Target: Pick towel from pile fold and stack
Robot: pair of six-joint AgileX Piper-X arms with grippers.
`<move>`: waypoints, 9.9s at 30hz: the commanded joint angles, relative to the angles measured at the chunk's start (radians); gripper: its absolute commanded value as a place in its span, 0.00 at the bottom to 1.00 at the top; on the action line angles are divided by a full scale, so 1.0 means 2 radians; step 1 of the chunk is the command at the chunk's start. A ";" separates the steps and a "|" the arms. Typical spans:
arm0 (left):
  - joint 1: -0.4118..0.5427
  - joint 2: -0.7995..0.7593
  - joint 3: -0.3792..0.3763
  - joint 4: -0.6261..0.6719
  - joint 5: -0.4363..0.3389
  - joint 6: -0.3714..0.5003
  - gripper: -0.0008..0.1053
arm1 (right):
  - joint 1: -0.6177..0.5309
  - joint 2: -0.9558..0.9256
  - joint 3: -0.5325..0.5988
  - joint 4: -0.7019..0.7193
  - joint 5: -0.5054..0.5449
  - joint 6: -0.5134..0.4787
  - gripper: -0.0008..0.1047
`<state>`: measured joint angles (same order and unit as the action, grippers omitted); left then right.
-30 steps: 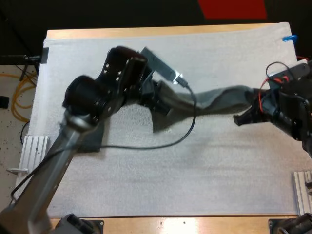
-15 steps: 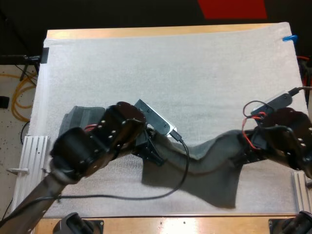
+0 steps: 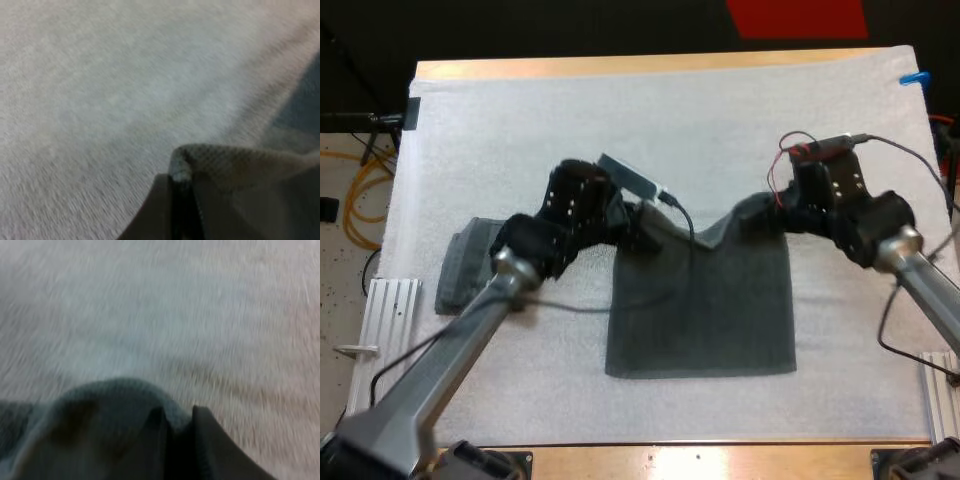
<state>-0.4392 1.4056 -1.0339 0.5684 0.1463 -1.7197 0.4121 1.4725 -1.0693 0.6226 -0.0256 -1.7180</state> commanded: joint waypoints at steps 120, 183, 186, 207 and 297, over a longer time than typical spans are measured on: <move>0.111 -0.282 0.245 0.115 0.156 -0.120 0.67 | -0.076 -0.082 0.383 -0.242 -0.330 0.352 0.01; 0.111 0.036 0.246 -0.007 0.290 -0.095 0.01 | -0.075 -0.085 0.383 -0.242 -0.367 0.343 0.01; 0.106 0.017 0.246 0.036 0.292 -0.071 0.01 | -0.068 -0.102 0.383 -0.237 -0.374 0.343 0.01; 0.135 -0.048 0.246 -0.144 0.305 -0.205 0.01 | -0.055 -0.152 0.375 -0.356 -0.273 0.504 0.01; 0.155 -0.289 0.078 0.092 0.182 0.010 0.60 | -0.118 -0.121 0.098 0.024 -0.085 0.094 0.68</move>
<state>-0.1274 0.8266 -0.8729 0.7517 0.4987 -1.6948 0.1802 1.2242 -0.8668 0.6783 -0.1908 -1.5167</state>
